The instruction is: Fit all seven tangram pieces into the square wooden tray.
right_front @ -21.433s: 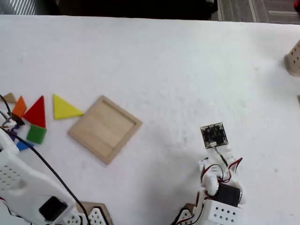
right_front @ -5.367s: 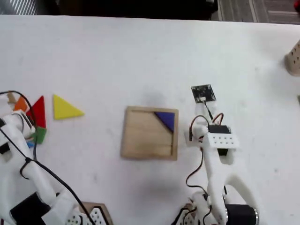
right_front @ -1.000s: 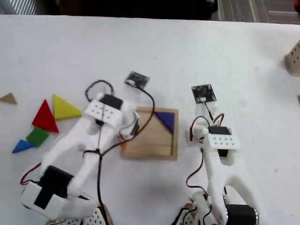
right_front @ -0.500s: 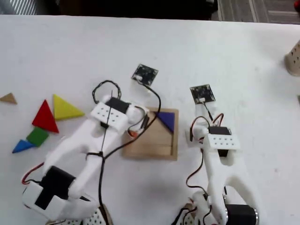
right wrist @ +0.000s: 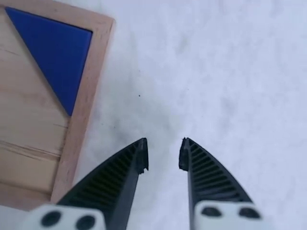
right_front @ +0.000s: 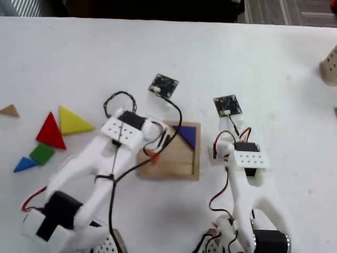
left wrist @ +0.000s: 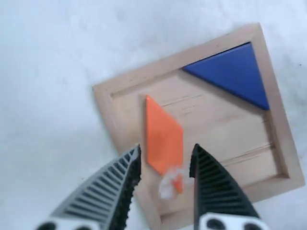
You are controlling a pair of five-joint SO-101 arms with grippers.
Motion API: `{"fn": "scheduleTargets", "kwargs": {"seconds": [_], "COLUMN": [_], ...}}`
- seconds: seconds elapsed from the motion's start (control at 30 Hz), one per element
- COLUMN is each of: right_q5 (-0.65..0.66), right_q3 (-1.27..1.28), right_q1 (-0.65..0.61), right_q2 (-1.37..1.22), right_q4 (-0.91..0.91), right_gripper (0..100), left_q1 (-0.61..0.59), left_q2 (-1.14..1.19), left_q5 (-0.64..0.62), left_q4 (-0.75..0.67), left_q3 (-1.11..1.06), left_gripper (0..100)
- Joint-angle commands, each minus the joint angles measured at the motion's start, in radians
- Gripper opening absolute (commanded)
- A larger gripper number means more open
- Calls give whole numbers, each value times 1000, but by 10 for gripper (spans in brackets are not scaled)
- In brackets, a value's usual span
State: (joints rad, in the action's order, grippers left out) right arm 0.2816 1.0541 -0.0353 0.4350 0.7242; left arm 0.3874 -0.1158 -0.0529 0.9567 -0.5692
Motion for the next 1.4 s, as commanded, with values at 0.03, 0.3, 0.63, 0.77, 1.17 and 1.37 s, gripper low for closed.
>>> {"fn": "scheduleTargets", "kwargs": {"seconds": [0.03,0.3,0.63,0.77,1.17,1.37], "right_q5": [14,15,15,14,-26,-261], "right_q3": [-3,-3,-8,-15,-166,-166], "right_q1": [7,7,41,53,-329,-532], "right_q2": [28,28,35,41,188,101], "right_q4": [-16,-16,-22,-51,185,16], "right_gripper": [118,118,34,20,20,24], "left_q1": [-99,-492,-694,-691,-751,-786], "left_q2": [-148,-193,-186,-185,-185,-139], "left_q5": [-8,-9,-196,-236,-236,-334], "left_q4": [75,-55,-58,-61,-285,-315], "left_q3": [-2,-120,-127,-138,-207,-198], "left_gripper": [169,169,168,139,24,24]}}
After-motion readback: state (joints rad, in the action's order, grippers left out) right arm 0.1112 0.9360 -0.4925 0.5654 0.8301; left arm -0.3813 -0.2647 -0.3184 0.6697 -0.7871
